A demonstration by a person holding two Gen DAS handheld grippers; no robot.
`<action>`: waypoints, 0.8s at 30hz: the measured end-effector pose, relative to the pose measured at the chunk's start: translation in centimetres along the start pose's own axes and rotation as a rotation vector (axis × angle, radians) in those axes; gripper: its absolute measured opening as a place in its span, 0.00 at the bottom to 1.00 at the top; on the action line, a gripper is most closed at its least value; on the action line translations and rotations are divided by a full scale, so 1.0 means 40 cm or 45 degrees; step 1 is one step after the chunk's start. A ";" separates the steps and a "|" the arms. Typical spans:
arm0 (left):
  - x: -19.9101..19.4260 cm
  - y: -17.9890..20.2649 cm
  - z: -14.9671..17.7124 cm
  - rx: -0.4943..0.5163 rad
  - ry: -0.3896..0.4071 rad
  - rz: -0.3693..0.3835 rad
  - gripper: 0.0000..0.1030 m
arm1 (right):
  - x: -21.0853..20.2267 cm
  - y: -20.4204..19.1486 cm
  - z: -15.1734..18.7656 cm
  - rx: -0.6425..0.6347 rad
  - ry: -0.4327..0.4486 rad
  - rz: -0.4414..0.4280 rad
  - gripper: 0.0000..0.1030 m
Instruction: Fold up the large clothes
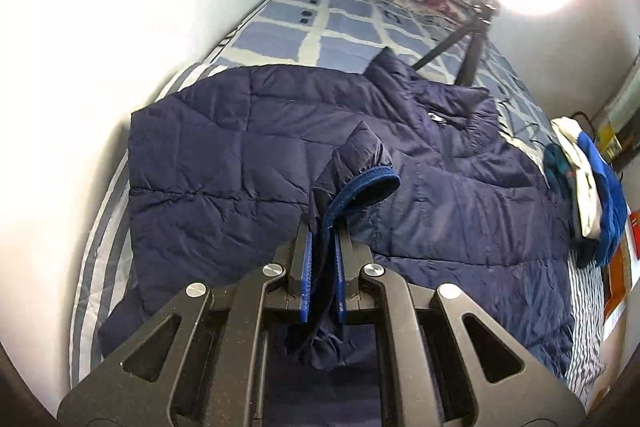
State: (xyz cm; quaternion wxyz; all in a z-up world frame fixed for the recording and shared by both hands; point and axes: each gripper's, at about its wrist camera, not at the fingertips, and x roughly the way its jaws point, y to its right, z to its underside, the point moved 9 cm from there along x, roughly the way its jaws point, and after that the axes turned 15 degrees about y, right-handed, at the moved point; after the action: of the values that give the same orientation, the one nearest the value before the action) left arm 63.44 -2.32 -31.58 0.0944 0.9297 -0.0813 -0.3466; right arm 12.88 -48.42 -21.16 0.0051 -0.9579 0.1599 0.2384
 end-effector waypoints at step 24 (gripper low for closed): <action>-0.080 -0.053 -0.032 0.172 0.103 -0.237 0.38 | -0.049 0.006 -0.025 0.042 0.034 -0.027 0.66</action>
State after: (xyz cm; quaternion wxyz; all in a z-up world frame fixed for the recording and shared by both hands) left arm 62.06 0.57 -29.10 0.0021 0.9508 -0.0137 -0.3096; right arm 11.61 -48.15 -19.38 0.0212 -0.9624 0.1539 0.2228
